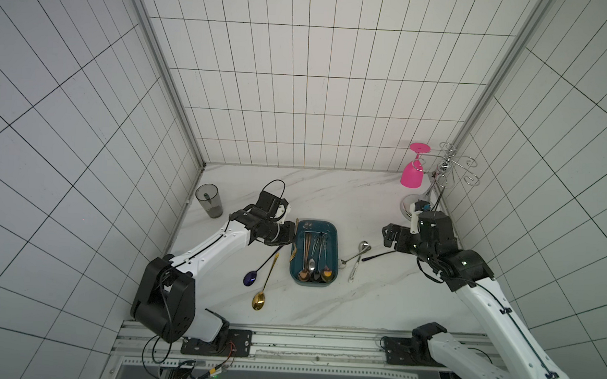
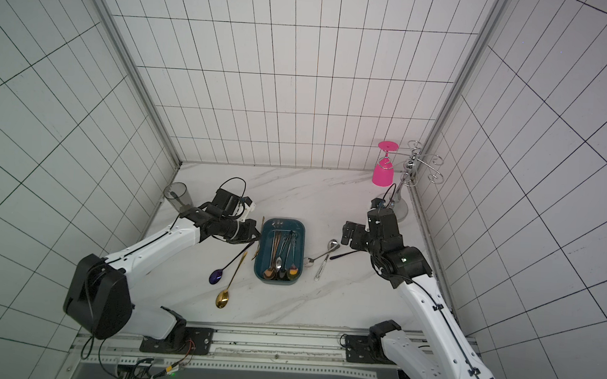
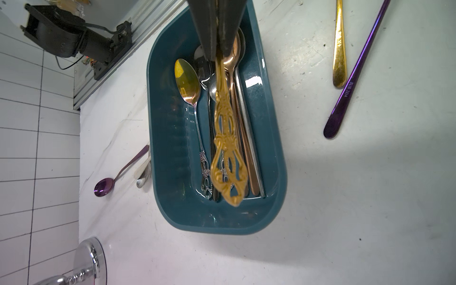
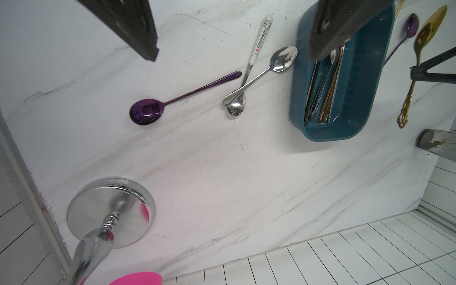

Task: Put the spoon into the storage box
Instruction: Place the spoon in the storage box.

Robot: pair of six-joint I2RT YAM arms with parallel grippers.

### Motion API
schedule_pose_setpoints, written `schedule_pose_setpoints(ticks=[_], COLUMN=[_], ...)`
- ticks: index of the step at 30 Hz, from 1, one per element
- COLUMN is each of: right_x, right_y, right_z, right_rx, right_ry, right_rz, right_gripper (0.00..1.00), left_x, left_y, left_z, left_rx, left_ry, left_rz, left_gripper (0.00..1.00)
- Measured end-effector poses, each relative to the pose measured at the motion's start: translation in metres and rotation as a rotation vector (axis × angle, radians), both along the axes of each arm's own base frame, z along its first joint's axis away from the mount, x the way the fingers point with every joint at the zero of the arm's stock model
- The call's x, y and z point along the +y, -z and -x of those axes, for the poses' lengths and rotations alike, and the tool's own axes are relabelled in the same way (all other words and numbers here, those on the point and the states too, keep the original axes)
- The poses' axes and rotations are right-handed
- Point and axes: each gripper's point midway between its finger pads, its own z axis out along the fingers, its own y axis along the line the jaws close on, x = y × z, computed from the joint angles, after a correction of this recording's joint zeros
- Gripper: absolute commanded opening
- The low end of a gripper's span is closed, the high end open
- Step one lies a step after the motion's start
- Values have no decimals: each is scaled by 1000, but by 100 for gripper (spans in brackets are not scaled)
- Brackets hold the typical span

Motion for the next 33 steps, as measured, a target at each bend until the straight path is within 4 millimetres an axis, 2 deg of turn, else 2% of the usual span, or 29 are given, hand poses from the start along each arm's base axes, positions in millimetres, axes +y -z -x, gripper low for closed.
schedule_pose_setpoints(ticks=[6,12,17,21,28,30,33], right_x=[0,-1,-2,-2,5,7,10], right_y=[1,18,18,19,38,47,58], right_z=[2,9,13,14,16,17,19], right_rx=[11,56,56,58,132,165,215], right_ry=[17,32,36,33,29,36,56], right_rz=[-32,-45,-55,-59,-81,-96,-126], right_gripper=[99,99,99,99,98,99,96], left_x=[-16,-36,-32,-28,-24,-23,-24], left_y=[13,33,46,49,44,35,16], left_z=[2,10,5,3,1,-1,-2], left_rx=[38,73,83,79,46,18,-42], left_ry=[-16,30,5,-12,-23,-25,-14], left_rz=[14,-28,-77,-103,-121,-114,-90], left_gripper=[0,0,0,0,39,47,52])
